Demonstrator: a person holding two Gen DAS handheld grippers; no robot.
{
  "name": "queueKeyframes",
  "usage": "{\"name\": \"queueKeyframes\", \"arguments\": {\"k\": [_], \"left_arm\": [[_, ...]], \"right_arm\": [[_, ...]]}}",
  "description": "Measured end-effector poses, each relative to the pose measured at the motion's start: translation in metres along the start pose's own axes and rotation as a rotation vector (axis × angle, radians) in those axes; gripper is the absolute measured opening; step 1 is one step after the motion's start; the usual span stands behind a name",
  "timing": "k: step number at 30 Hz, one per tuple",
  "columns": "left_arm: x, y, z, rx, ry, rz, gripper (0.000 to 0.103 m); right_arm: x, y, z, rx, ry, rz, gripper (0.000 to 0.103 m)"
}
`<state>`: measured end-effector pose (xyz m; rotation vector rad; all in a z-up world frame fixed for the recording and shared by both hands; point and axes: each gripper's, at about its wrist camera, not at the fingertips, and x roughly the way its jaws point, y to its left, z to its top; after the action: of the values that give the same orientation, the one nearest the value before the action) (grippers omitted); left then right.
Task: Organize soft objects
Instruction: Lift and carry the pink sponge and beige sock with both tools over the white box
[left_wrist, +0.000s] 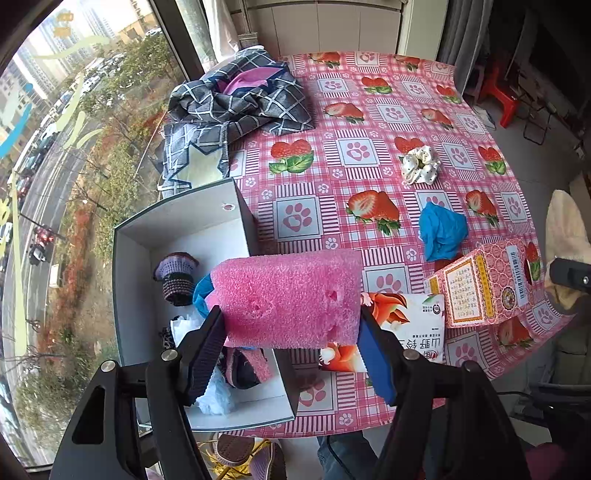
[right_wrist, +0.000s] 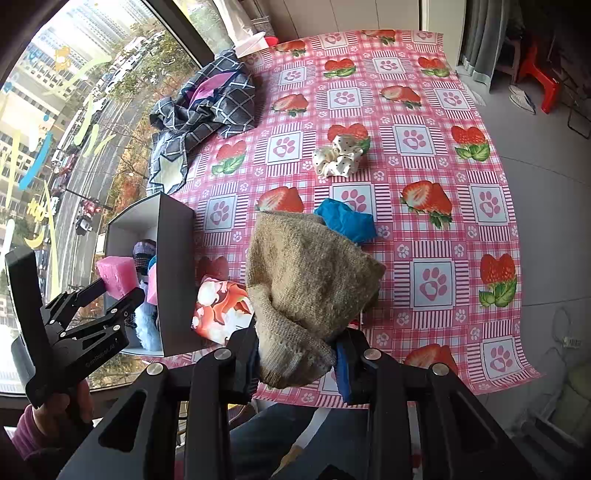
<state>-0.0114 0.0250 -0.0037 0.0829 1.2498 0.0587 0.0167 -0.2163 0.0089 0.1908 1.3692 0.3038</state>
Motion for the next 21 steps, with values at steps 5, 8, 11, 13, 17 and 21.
{"name": "queueKeyframes", "arguments": {"k": [5,8,11,13,17,21], "left_arm": [[-0.003,0.027,-0.009,-0.082,-0.009,0.009,0.072],[-0.004,0.043,-0.016,-0.131,-0.009,0.017,0.072],[-0.004,0.059,-0.024,-0.178,-0.007,0.026,0.072],[-0.004,0.068,-0.029,-0.208,-0.004,0.031,0.072],[-0.003,0.087,-0.038,-0.261,0.0,0.041,0.073],[-0.004,0.101,-0.045,-0.3,0.0,0.051,0.073]], "right_arm": [[0.006,0.034,0.003,-0.099,0.021,-0.001,0.033],[0.011,0.053,0.003,-0.155,0.035,0.0,0.033],[0.016,0.07,0.004,-0.204,0.052,0.003,0.033],[0.02,0.081,0.005,-0.235,0.062,0.007,0.033],[0.027,0.102,0.006,-0.293,0.08,0.011,0.033],[0.033,0.123,0.007,-0.346,0.091,0.013,0.033]]}}
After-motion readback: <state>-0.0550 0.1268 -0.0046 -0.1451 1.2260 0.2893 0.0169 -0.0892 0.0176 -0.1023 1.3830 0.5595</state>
